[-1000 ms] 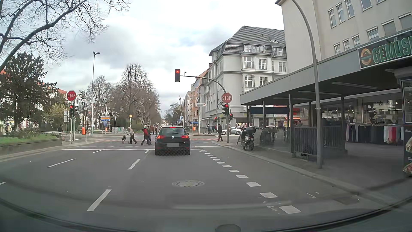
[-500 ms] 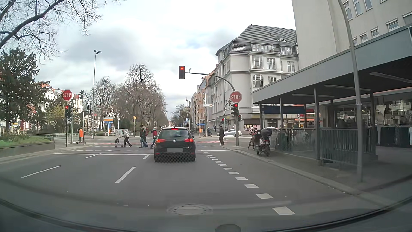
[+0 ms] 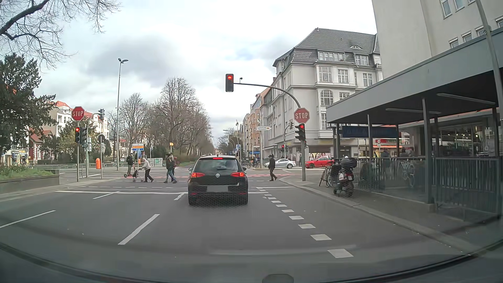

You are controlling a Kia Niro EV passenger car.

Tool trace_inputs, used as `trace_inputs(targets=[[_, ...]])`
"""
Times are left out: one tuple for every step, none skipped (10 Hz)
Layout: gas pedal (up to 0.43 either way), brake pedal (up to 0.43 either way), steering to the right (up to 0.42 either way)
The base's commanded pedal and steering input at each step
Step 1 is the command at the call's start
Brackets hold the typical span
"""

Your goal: Follow the waypoints while adhering to traffic rules and regulations

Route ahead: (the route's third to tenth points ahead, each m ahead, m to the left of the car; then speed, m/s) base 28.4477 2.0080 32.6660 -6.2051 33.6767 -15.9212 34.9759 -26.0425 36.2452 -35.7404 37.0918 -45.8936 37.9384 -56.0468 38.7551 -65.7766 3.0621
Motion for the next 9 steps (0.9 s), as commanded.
trace_inputs(targets=[[0.000,0.213,-0.075],[0.000,0.213,-0.075],[0.000,0.213,-0.075],[0.000,0.213,-0.075],[0.000,0.220,-0.075],[0.000,0.220,-0.075],[0.000,0.220,-0.075],[0.000,0.195,-0.075],[0.000,0.171,-0.075]])
